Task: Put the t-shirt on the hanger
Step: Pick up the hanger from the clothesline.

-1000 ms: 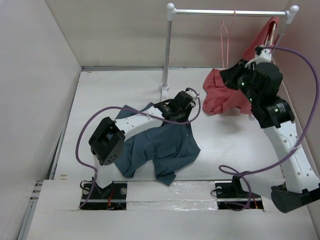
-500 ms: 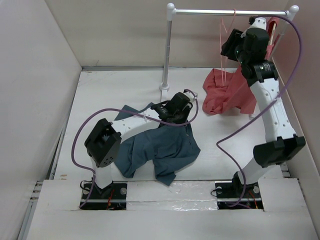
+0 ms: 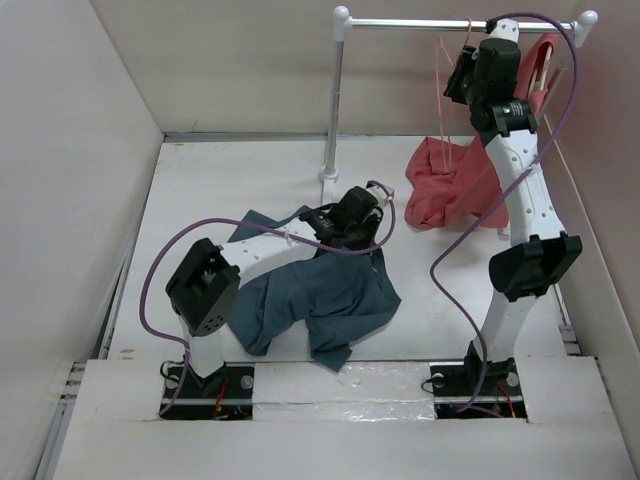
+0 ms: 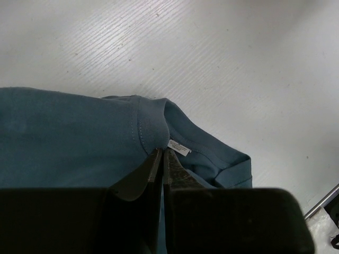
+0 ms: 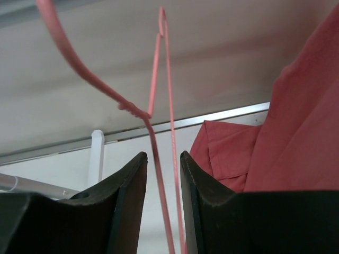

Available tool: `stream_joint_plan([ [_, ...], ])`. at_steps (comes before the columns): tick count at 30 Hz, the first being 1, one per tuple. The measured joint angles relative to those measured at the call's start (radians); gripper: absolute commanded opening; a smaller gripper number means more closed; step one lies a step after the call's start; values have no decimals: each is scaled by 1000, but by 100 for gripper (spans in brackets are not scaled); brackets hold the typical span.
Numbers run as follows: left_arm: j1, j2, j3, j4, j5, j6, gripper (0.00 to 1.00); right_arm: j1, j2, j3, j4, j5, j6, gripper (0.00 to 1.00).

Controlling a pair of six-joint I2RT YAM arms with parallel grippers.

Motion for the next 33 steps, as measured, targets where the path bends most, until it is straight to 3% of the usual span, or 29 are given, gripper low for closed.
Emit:
stream_joint_plan([
  [6, 0, 0, 0, 1, -1, 0, 0, -23, 13, 11, -12, -5, -7, 35],
  [13, 0, 0, 0, 1, -1, 0, 0, -32, 12, 1, -11, -40, -13, 1],
  [22, 0, 0, 0, 0, -10, 1, 0, -41, -15, -4, -7, -77, -29, 0],
  [33, 12, 0, 7, -2, -14, 8, 0, -83, -256, -175, 60, -203, -18, 0],
])
